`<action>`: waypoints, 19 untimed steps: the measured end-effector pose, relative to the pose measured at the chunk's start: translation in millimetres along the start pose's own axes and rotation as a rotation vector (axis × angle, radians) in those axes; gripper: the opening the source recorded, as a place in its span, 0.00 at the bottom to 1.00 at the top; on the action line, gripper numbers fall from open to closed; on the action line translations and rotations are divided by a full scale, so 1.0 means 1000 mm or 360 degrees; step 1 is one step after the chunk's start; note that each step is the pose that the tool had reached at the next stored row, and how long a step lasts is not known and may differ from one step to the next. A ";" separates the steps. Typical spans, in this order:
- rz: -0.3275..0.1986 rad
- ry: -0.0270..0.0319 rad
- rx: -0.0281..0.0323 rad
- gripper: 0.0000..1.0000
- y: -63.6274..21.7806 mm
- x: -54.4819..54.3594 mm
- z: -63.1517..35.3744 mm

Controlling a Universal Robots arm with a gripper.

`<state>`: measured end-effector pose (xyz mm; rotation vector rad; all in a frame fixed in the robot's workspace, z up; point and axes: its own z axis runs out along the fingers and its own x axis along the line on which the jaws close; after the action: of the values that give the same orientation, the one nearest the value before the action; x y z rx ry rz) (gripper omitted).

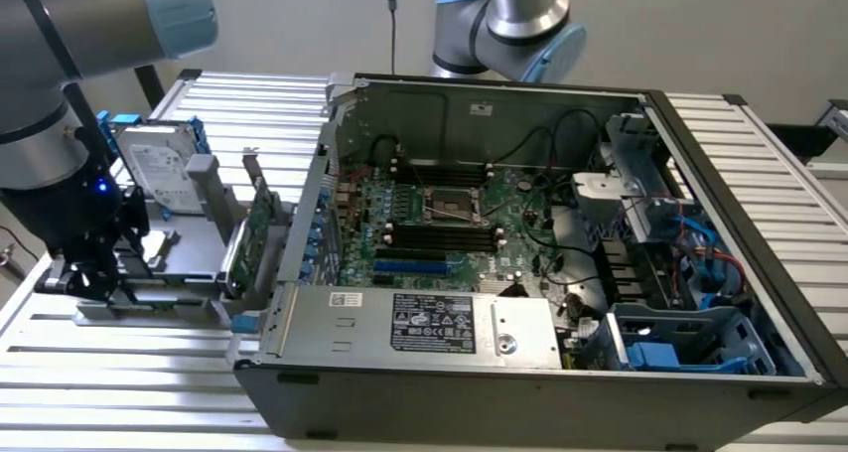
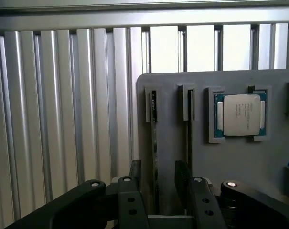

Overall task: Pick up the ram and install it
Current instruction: 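Pick up the ram and move it above insertion slot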

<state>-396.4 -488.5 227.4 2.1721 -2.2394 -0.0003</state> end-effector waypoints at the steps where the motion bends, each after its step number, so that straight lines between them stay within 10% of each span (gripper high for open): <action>1: -0.0004 -0.00013 -0.00001 0.42 -0.0001 0.000 0.0011; 19: -0.0057 -0.00329 0.00081 0.42 -0.0009 0.006 0.0169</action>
<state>-396.0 -494.5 210.5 2.2248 -2.2131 -0.0177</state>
